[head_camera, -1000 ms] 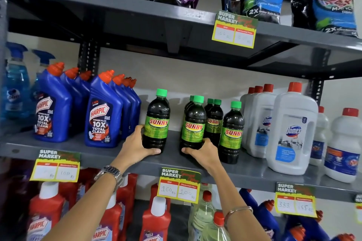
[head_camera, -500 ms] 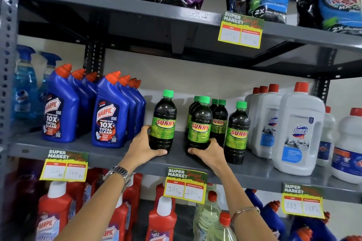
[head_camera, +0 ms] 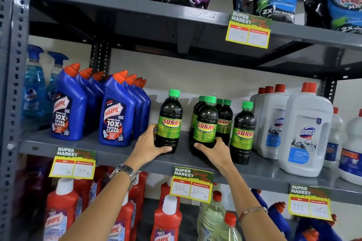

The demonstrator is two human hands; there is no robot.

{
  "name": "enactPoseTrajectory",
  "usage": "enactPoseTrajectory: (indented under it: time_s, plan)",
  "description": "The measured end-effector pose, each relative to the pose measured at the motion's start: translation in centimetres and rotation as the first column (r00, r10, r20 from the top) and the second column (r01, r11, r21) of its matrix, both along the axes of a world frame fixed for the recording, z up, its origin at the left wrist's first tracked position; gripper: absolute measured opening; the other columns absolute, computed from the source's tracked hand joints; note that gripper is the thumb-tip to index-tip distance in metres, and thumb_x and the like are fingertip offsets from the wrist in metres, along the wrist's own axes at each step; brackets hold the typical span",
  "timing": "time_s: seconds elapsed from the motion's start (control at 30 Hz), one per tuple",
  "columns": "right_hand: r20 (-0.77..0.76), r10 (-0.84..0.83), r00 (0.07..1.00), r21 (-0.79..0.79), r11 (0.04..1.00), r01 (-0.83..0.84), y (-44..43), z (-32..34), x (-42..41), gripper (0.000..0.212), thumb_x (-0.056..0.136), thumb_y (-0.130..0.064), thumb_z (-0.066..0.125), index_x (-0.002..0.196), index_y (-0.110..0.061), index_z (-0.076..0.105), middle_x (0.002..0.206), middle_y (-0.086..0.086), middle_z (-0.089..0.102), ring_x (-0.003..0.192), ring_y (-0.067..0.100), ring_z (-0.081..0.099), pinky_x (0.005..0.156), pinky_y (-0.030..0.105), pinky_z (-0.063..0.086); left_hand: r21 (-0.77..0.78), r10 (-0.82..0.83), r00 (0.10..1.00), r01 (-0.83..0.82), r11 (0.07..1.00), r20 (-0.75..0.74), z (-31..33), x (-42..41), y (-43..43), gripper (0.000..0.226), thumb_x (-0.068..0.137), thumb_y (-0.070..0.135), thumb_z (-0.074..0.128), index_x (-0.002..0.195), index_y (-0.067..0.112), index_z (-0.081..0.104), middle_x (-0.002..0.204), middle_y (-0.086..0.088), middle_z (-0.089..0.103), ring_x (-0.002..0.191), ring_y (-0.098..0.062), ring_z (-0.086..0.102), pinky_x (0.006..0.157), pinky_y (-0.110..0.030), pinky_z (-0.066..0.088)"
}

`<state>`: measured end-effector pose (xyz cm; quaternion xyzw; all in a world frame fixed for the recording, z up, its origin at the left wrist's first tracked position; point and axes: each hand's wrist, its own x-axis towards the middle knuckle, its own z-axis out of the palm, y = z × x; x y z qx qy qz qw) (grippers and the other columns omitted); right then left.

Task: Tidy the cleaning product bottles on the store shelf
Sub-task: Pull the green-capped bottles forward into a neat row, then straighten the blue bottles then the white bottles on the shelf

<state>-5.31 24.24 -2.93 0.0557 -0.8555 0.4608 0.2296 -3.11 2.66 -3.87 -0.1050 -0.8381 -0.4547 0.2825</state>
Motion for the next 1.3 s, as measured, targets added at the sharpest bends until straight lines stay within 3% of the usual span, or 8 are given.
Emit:
enactPoseTrajectory:
  time_s: [0.53,0.77,0.83,0.9,0.97,1.03,1.17,1.3]
  plan:
    - [-0.015,0.014,1.0,0.01,1.0,-0.014,0.1,-0.2,-0.3,0.063,0.074,-0.037,0.074,0.121,-0.004,0.049,0.122,0.012,0.061,0.112,0.028,0.057,0.091,0.035,0.047,-0.023,0.018,1.0,-0.018,1.0,0.01,-0.2,-0.4,0.0,0.086,0.067,0.026,0.081,0.136,0.014,0.031,0.136,-0.006,0.049,0.124,-0.022,0.046,0.105,-0.04,0.036]
    - [0.05,0.033,0.998,-0.053,0.998,-0.03,0.0,-0.2,0.2,0.089,0.07,-0.046,0.075,0.137,-0.005,0.032,0.136,0.014,0.047,0.124,0.03,0.047,0.101,0.041,0.042,0.02,-0.002,0.999,0.003,1.0,-0.032,-0.3,-0.1,-1.1,0.097,0.068,0.025,0.08,0.143,0.015,0.02,0.145,-0.009,0.037,0.129,-0.02,0.04,0.105,-0.044,0.039]
    - [-0.094,-0.113,0.989,-0.016,0.994,0.112,-0.6,-0.9,1.5,0.084,0.074,-0.046,0.07,0.138,-0.007,0.033,0.135,0.014,0.044,0.124,0.031,0.046,0.098,0.043,0.044,0.043,-0.012,0.993,0.017,0.999,-0.117,-0.1,0.8,-2.0,0.091,0.071,0.023,0.079,0.143,0.018,0.023,0.145,-0.004,0.037,0.126,-0.014,0.041,0.102,-0.038,0.042]
    - [-0.369,-0.299,0.88,-0.081,0.954,0.29,-1.9,-2.0,3.4,0.057,0.08,-0.039,0.064,0.127,-0.013,0.045,0.121,0.008,0.052,0.11,0.028,0.054,0.081,0.041,0.05,0.057,0.01,0.973,0.003,0.998,-0.231,0.2,2.0,-3.2,0.082,0.073,0.026,0.076,0.14,0.021,0.03,0.139,0.003,0.044,0.12,-0.006,0.045,0.096,-0.029,0.044]
    - [-0.594,-0.281,0.754,-0.144,0.959,0.244,-4.3,-2.8,5.3,0.033,0.081,-0.032,0.057,0.112,-0.019,0.051,0.104,0.001,0.056,0.09,0.019,0.059,0.067,0.034,0.05,0.094,0.103,0.926,-0.074,0.993,-0.363,0.6,3.3,-5.0,0.07,0.076,0.026,0.074,0.135,0.023,0.037,0.131,0.008,0.051,0.115,-0.003,0.049,0.092,-0.024,0.043]
    - [-0.683,-0.12,0.721,-0.061,0.992,0.108,-7.2,-3.0,6.2,0.026,0.08,-0.029,0.053,0.105,-0.022,0.052,0.096,-0.005,0.055,0.081,0.011,0.058,0.063,0.028,0.05,0.182,0.269,0.836,-0.205,0.962,-0.479,0.8,4.3,-7.3,0.058,0.079,0.023,0.071,0.13,0.022,0.043,0.125,0.008,0.054,0.111,-0.005,0.052,0.092,-0.025,0.043]
    - [-0.55,0.175,0.817,0.074,0.984,-0.161,-13.2,-1.7,6.8,0.032,0.08,-0.027,0.06,0.111,-0.02,0.054,0.101,-0.005,0.057,0.081,0.003,0.056,0.069,0.029,0.052,0.453,0.62,0.605,-0.428,0.782,-0.499,0.4,4.9,-13.4,0.047,0.084,0.01,0.065,0.126,0.006,0.046,0.125,-0.011,0.054,0.114,-0.026,0.053,0.098,-0.038,0.042]
    - [-0.218,0.329,0.919,0.158,0.941,-0.299,-18.2,-0.1,4.1,0.067,0.077,-0.04,0.068,0.131,-0.015,0.037,0.128,-0.001,0.051,0.11,0.015,0.057,0.088,0.035,0.05,0.334,0.715,0.661,-0.637,0.695,-0.227,-0.2,4.7,-18.5,0.084,0.074,0.024,0.076,0.139,-0.001,0.029,0.138,-0.024,0.038,0.128,-0.038,0.036,0.104,-0.052,0.034]
